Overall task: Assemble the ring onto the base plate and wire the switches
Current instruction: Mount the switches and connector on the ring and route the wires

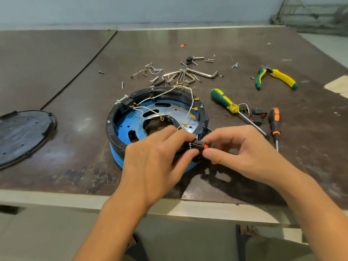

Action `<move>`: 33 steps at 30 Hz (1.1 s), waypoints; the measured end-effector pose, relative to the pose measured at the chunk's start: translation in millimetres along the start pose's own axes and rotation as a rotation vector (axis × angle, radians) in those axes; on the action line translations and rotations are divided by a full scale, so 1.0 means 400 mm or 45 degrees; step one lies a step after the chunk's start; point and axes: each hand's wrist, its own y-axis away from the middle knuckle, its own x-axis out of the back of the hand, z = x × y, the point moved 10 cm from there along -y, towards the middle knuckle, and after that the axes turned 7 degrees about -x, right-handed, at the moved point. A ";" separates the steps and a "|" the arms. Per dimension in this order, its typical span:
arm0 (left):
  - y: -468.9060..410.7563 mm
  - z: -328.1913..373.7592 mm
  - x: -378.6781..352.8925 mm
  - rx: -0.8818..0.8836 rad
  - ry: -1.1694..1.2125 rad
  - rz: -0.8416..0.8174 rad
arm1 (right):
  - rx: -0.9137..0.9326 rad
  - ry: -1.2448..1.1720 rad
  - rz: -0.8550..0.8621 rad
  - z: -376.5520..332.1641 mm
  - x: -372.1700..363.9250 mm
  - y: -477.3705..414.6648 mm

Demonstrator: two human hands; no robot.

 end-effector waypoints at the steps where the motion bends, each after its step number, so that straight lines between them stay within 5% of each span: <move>1: 0.000 -0.001 0.001 0.005 0.005 0.001 | 0.025 0.021 0.011 -0.003 0.001 0.000; 33: -0.009 -0.011 0.003 0.043 0.058 -0.082 | 0.319 0.393 0.148 -0.055 -0.022 0.009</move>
